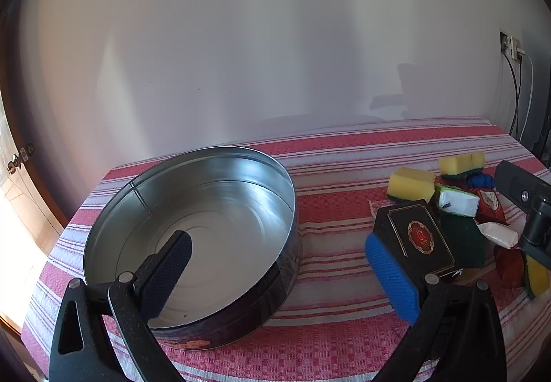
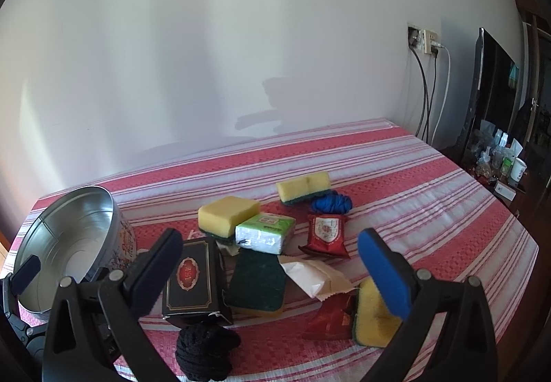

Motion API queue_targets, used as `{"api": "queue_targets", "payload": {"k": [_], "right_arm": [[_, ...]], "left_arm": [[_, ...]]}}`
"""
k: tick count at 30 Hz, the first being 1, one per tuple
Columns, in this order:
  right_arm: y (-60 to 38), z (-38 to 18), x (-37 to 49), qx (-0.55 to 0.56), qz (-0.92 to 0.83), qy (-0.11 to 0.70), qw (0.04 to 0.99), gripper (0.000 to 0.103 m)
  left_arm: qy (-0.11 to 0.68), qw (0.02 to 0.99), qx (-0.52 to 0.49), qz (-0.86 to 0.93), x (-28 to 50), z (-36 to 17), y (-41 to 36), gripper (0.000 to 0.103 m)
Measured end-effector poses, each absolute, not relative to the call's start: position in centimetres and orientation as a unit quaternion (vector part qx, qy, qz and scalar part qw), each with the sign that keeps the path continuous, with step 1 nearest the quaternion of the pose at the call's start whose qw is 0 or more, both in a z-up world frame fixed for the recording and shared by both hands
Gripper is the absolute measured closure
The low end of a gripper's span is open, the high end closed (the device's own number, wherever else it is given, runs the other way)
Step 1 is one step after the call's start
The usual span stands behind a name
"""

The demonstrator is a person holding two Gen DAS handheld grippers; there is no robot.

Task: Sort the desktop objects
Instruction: 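Move the left gripper toward the black knitted ball beside the black box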

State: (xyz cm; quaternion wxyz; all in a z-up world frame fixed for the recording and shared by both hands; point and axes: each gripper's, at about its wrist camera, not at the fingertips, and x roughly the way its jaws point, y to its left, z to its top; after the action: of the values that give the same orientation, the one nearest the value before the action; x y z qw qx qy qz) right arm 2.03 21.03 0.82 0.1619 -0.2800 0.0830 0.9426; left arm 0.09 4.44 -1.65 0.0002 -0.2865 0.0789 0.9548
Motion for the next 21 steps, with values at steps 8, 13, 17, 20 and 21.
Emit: {"api": "queue_targets", "payload": {"k": [8,13,17,20,21], "right_arm": [[21.6,0.8,2.4,-0.279,0.942,0.080,0.169,0.000],[22.9,0.9,3.1,-0.278,0.940,0.078,0.183,0.000],[24.3,1.1,3.8,-0.274,0.937,0.089,0.197,0.000],[25.1,1.1,4.2,-0.273,0.935,0.096,0.202,0.000],[25.2,1.0,4.2,-0.273,0.935,0.097,0.204,0.000]], "left_arm": [[0.078,0.010,-0.292,0.953,0.2,-1.8,5.0,0.001],[0.081,0.030,-0.292,0.953,0.6,-1.7,5.8,0.001],[0.086,0.038,-0.292,0.952,0.9,-1.6,6.8,0.001],[0.089,0.037,-0.294,0.951,0.9,-1.8,7.4,0.001],[0.090,0.036,-0.295,0.951,1.0,-1.8,7.6,0.001]]}}
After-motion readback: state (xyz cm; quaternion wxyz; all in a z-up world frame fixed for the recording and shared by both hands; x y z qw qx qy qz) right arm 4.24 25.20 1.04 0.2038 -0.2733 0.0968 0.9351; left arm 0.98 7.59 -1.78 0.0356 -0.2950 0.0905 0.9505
